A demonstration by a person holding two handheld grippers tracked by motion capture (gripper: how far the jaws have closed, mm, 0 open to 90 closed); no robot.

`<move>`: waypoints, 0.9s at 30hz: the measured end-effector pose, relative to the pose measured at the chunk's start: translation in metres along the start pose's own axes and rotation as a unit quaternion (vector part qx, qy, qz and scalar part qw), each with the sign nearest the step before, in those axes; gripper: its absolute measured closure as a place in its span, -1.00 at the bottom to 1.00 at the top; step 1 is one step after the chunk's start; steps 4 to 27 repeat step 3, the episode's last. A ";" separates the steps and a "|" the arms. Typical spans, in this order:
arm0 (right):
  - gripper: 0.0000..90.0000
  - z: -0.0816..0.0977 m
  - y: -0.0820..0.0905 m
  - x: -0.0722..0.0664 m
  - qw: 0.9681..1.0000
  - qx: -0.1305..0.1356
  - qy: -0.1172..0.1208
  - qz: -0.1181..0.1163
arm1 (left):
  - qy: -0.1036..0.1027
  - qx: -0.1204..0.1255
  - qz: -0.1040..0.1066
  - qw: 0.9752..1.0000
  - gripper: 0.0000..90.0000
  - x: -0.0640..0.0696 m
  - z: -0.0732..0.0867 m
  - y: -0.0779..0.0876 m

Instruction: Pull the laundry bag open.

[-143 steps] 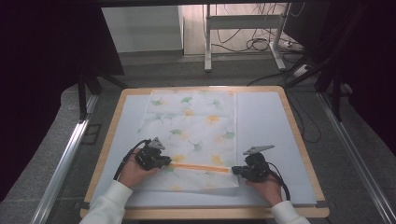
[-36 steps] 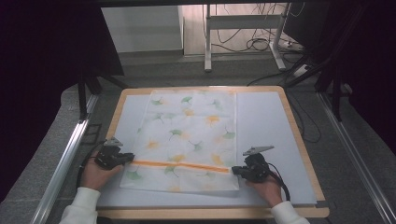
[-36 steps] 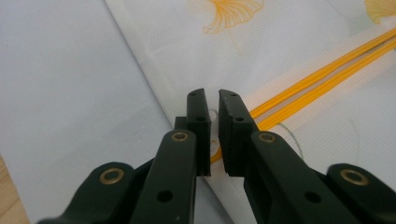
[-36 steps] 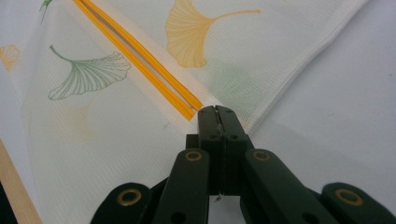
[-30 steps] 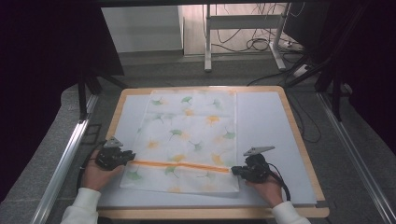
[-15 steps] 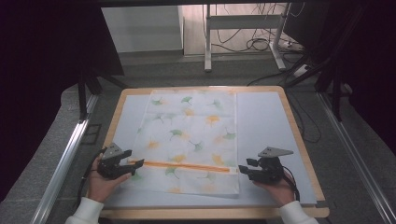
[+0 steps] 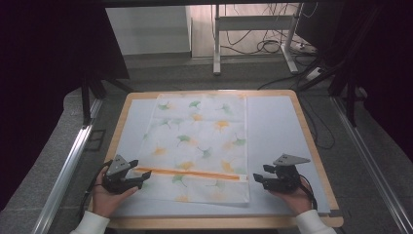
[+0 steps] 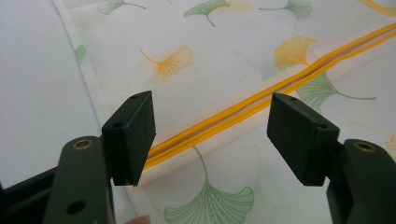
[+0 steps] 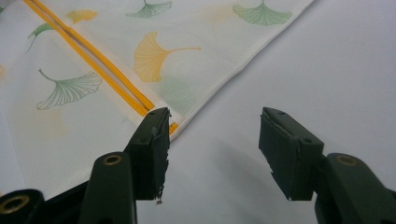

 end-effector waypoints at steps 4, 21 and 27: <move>-0.14 0.000 -0.001 0.002 1.000 -0.002 -0.002 0.004 | 0.003 -0.001 0.004 1.000 -0.28 0.000 0.000 0.000; -0.14 0.000 -0.001 0.002 1.000 -0.002 -0.002 0.004 | 0.003 -0.001 0.004 1.000 -0.28 0.000 0.000 0.000; -0.14 0.000 -0.001 0.002 1.000 -0.002 -0.002 0.004 | 0.003 -0.001 0.004 1.000 -0.28 0.000 0.000 0.000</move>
Point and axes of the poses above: each handheld gripper's, and its own axes: y roughly backward along the jaws, z roughly out of its underside, x roughly to its right, the point moved 9 cm from there along -y, roughly forward along the jaws
